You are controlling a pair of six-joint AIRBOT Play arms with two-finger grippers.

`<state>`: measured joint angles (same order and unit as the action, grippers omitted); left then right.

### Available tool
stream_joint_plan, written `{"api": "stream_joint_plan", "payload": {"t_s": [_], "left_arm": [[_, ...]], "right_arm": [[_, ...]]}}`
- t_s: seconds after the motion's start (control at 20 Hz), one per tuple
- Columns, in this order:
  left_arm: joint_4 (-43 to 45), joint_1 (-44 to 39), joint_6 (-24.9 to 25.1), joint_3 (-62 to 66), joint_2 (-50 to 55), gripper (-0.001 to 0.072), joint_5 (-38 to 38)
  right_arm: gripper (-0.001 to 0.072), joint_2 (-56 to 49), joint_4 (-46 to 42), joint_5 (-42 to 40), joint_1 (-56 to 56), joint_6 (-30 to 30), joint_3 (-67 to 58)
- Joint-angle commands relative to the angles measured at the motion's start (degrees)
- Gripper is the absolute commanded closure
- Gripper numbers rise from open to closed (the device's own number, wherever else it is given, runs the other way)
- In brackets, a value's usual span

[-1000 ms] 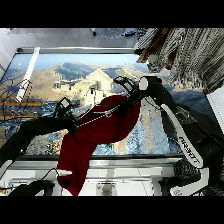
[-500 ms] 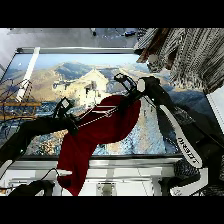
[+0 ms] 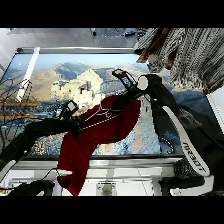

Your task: Fold the clothes and pants, and hang the long-sleeved shirts on hangers.

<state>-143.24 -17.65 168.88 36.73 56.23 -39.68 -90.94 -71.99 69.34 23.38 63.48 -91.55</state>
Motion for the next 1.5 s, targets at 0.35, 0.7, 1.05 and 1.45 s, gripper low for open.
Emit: {"api": "stream_joint_plan", "payload": {"t_s": [0.35, 0.7, 1.05, 1.45], "left_arm": [[-4.15, -7.45, -3.17, -0.09, 1.31, 0.0685, 18.1], [-5.99, -10.56, -2.97, -0.09, -1.73, 0.0685, 18.05], [-5.86, -10.47, -2.56, -1.05, -9.51, 0.0685, 17.77], [-5.27, -10.49, -2.54, -1.75, -9.14, 0.0685, 16.39]], "right_arm": [[0.0673, 10.16, 6.16, 7.26, 11.63, 5.49, -0.11], [0.0664, 10.16, -1.75, 7.34, 14.34, 5.14, -0.11], [0.0345, 16.92, -12.33, 6.95, 13.9, -12.74, -0.13], [0.0355, 17.0, -0.5, 0.22, -7.87, -23.32, 2.97]]}}
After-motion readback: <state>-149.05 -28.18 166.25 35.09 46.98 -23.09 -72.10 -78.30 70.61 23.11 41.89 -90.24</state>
